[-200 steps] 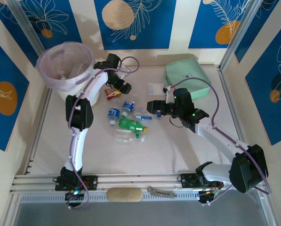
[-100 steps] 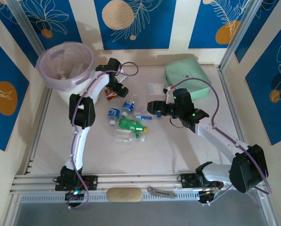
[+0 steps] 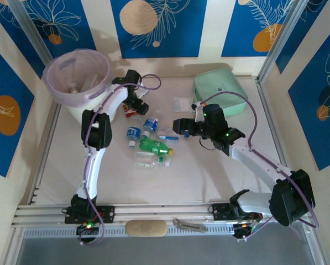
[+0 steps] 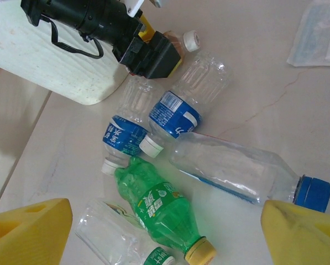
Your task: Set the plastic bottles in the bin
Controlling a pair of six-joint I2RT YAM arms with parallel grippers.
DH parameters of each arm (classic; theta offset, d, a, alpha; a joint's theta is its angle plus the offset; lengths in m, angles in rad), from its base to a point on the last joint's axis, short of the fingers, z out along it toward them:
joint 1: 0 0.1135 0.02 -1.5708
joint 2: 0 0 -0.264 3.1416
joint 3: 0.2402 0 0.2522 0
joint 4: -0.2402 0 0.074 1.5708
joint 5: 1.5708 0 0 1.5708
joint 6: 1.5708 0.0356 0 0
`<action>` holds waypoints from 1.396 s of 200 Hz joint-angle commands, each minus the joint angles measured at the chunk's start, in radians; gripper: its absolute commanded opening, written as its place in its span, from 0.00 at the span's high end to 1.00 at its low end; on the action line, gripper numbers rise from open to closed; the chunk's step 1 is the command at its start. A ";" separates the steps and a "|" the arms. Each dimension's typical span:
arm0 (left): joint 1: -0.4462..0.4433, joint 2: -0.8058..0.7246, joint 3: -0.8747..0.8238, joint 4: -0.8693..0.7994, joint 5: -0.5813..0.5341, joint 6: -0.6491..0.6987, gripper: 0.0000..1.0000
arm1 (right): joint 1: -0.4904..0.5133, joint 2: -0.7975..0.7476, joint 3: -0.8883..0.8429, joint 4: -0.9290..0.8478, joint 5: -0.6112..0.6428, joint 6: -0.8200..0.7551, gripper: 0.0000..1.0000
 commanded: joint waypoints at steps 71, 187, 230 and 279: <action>0.008 0.027 -0.012 -0.006 0.000 -0.016 0.19 | 0.017 -0.025 0.005 -0.020 0.022 -0.011 0.11; -0.014 -0.125 -0.039 0.065 -0.010 -0.016 0.44 | 0.019 -0.026 0.003 -0.010 0.025 -0.011 0.11; -0.024 -0.285 -0.039 0.086 0.025 -0.049 0.45 | 0.019 -0.005 0.004 0.019 0.014 -0.005 0.11; -0.025 -0.455 -0.039 0.127 0.123 -0.114 0.45 | 0.023 0.024 0.010 0.048 -0.004 -0.001 0.10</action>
